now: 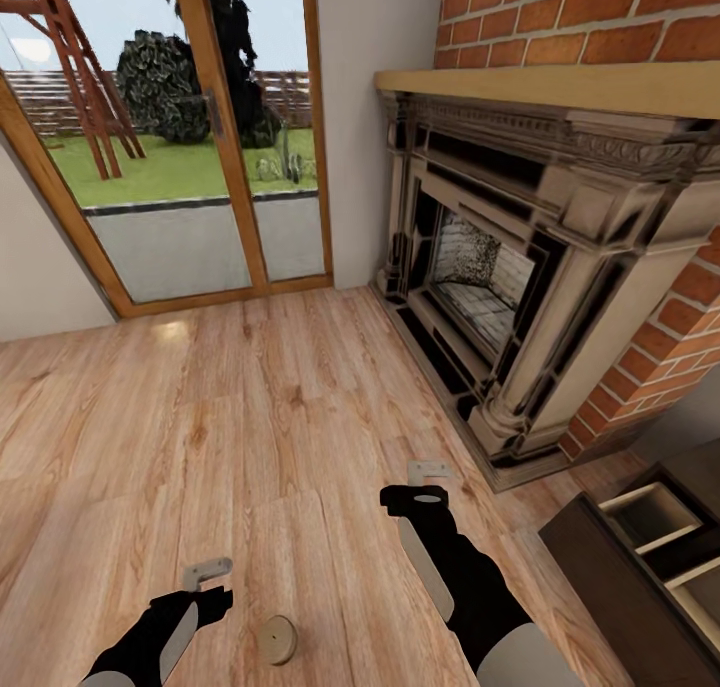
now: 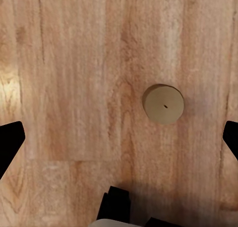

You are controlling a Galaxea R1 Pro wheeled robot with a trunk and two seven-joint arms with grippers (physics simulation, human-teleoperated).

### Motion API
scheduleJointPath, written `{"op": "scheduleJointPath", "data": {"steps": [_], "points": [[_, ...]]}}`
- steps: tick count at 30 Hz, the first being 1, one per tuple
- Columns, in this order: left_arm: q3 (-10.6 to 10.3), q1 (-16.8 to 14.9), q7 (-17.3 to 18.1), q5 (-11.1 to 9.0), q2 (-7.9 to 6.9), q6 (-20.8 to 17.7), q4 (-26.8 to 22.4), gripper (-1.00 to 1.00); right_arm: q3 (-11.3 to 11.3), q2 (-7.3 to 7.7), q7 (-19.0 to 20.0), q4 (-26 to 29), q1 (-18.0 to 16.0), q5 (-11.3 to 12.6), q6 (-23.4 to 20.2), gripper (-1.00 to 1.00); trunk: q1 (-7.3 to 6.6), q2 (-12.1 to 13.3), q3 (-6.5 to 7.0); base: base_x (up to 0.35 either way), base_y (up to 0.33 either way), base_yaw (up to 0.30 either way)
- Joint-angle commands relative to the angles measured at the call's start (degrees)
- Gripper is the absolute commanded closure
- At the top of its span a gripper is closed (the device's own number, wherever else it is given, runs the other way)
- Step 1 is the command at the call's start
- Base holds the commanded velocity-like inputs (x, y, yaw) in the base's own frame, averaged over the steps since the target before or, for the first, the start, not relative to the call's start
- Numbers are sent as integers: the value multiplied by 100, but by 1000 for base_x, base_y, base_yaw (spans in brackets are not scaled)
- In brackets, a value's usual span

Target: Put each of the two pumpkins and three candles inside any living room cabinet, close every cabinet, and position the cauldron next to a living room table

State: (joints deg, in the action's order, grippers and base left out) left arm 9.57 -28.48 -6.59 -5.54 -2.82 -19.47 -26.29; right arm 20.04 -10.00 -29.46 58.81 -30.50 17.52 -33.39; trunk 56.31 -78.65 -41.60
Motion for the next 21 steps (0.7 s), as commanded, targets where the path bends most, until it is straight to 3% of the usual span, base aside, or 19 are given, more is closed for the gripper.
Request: {"op": "scheduleJointPath", "data": {"steps": [1, 21], "points": [[0, 0, 0, 0, 0, -1, 0, -100, 0, 0, 1, 3, 0, -1, 0, -100, 23, -42, -19, 0, 0, 0], [10, 0, 0, 1, 7, -4, 1, -100, -3, 0, 106, -1, 0, 54, 25, -100, 462, -844, -378, 0, 0, 0]]}}
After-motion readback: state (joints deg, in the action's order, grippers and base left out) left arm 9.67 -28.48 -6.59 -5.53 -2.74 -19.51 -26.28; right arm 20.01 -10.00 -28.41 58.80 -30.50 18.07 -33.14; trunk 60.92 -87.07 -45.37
